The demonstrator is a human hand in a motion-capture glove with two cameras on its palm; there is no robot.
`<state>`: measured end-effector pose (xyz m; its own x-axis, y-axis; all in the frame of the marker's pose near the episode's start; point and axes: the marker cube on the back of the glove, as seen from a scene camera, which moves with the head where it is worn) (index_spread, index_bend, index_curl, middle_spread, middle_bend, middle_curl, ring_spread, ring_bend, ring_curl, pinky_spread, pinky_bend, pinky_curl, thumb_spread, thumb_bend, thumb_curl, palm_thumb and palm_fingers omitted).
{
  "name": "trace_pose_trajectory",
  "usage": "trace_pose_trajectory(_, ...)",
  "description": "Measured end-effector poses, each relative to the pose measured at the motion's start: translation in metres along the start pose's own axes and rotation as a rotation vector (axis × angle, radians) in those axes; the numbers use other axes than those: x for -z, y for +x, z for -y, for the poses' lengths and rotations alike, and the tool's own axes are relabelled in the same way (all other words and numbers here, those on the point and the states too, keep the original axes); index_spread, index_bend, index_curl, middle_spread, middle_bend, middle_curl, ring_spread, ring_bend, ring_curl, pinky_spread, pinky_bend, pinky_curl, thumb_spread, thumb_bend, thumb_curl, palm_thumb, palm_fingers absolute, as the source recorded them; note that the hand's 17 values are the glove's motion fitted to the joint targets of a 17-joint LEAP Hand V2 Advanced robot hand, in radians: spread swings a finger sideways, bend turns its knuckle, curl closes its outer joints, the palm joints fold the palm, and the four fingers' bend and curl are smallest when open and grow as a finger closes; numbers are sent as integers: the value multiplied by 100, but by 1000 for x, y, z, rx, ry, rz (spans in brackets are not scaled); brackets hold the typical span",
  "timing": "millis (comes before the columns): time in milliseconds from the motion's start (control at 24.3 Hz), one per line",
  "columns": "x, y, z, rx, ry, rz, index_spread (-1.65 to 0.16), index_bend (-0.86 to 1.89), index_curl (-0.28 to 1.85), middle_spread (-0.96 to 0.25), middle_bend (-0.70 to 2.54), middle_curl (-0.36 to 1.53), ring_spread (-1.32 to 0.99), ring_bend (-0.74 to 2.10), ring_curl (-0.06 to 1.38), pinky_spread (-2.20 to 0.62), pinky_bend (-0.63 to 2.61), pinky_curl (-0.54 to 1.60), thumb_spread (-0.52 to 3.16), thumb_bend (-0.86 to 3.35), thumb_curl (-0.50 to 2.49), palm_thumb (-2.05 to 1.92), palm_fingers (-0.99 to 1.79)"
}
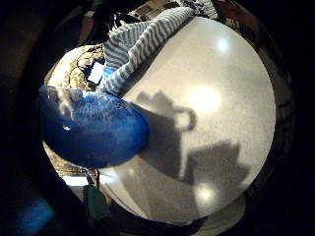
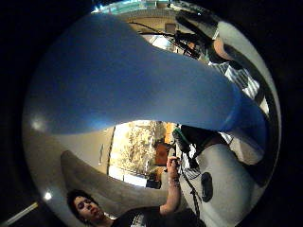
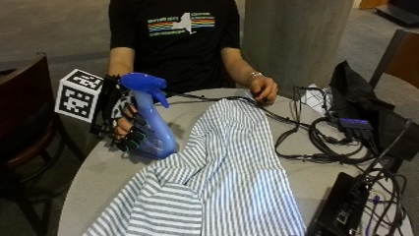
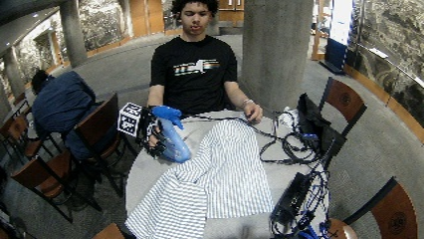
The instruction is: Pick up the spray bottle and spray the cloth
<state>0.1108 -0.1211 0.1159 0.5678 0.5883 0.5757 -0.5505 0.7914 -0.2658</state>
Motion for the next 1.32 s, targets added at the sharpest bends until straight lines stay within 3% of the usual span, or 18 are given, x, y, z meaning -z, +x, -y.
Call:
trace_pose_trajectory(329, -16, -1, 13, -3, -52, -4, -26, 21, 33, -3, 28, 40, -2, 31, 33, 25, 13, 27, 95, -3, 37, 74, 83)
trace_pose_trajectory(576, -22, -1, 14, 4, -19, 16, -20, 27, 37, -5, 24, 39, -6, 40, 35, 17, 18, 26, 86, 5, 44, 95, 114)
trace_pose_trajectory(905, -21, -7, 12, 8, 40, -7, -16, 23, 42, -6, 20, 41, -9, 37, 37, -1, 36, 34, 68, 1, 51, 103, 120)
trace_pose_trajectory(1316, 17, -37, 28, -38, -69, -200, -15, 20, 45, -7, 20, 42, -10, 36, 38, -8, 40, 37, 58, -2, 56, 105, 122)
